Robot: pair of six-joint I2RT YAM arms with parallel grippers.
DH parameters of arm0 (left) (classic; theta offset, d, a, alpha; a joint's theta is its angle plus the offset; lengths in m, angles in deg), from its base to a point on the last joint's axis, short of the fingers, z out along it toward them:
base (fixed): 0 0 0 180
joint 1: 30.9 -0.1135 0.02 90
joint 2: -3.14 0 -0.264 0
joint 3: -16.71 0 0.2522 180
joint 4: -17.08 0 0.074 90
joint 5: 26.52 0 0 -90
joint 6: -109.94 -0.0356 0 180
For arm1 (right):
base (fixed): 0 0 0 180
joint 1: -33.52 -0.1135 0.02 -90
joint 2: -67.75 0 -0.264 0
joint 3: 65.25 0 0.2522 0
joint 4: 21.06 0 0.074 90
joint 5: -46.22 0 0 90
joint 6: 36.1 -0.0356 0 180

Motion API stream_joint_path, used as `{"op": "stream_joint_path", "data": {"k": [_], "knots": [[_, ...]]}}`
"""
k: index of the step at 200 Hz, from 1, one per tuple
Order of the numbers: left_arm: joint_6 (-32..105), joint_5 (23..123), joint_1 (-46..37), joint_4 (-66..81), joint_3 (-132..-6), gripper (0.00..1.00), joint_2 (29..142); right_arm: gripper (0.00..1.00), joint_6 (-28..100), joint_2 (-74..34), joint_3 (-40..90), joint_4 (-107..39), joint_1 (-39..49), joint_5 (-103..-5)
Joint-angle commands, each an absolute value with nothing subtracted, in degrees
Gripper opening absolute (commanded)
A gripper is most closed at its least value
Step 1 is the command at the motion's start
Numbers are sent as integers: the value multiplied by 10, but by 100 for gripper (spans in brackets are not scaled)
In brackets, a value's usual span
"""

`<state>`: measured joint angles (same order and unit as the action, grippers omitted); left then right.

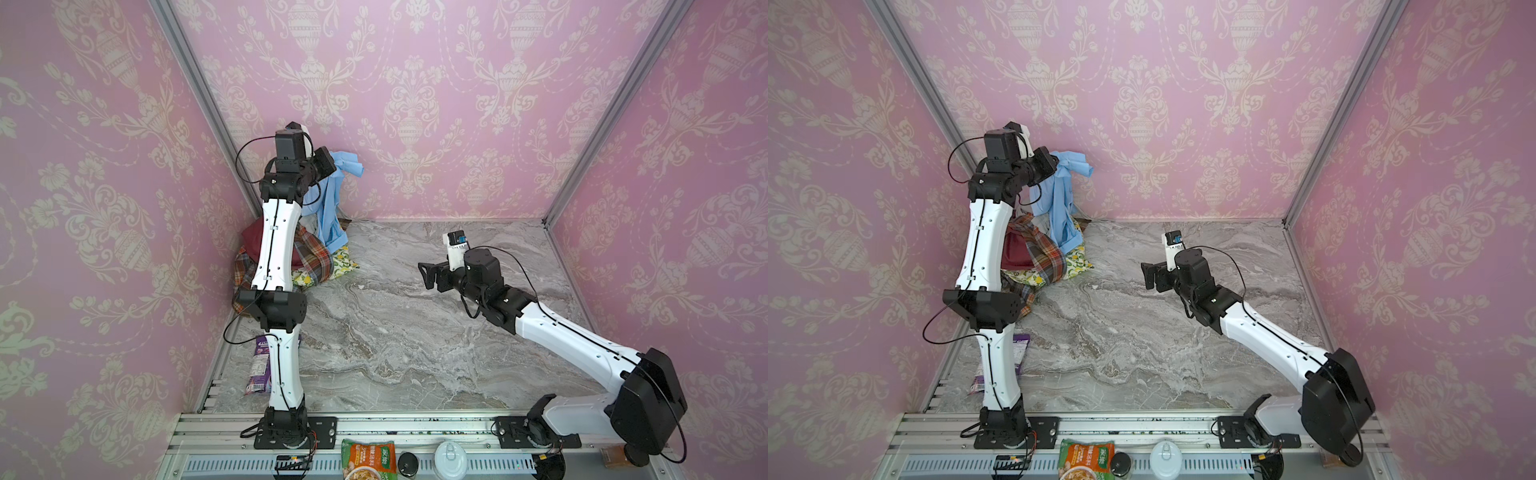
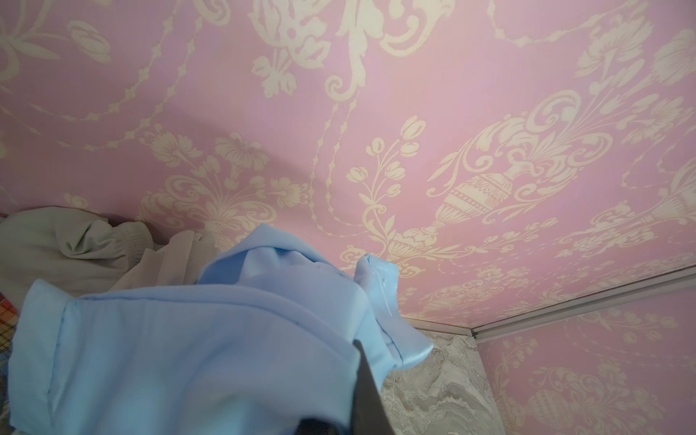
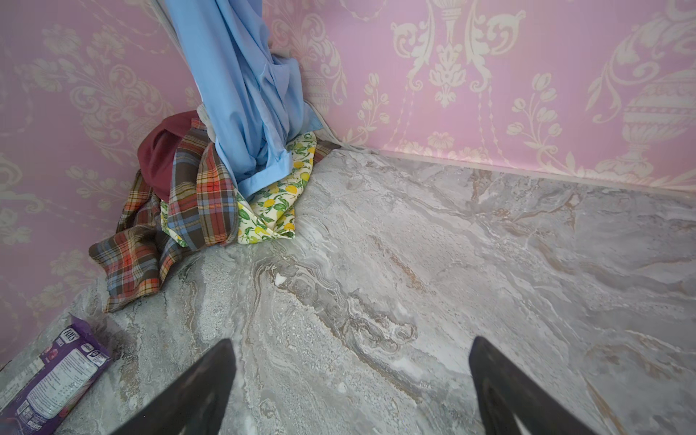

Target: Pick out a specific cloth from the pile

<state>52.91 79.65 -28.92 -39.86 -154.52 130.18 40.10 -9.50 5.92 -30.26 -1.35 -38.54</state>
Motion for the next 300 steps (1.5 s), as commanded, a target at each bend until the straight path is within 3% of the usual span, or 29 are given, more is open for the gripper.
{"op": "stream_joint_path", "data": {"k": [1,82,170,217,280,291,300], "knots": [[561,828,-288,-311,-1567,0,1250,98,424,-110,89,-264,-12,-413],[623,865,-288,-239,-1579,0,1209,100,422,-257,209,-99,-46,-489],[663,915,-283,-222,-1575,0,1170,100,316,-577,418,35,-87,-447],[664,927,-272,-223,-1565,0,1154,100,277,-721,581,60,-101,-445],[639,931,-236,-232,-1478,0,1109,100,269,-863,814,-16,-119,-395],[637,934,-234,-237,-1476,0,1106,96,270,-891,870,-44,-119,-381],[633,932,-234,-240,-1470,0,1099,83,276,-906,910,-72,-119,-365]]}}
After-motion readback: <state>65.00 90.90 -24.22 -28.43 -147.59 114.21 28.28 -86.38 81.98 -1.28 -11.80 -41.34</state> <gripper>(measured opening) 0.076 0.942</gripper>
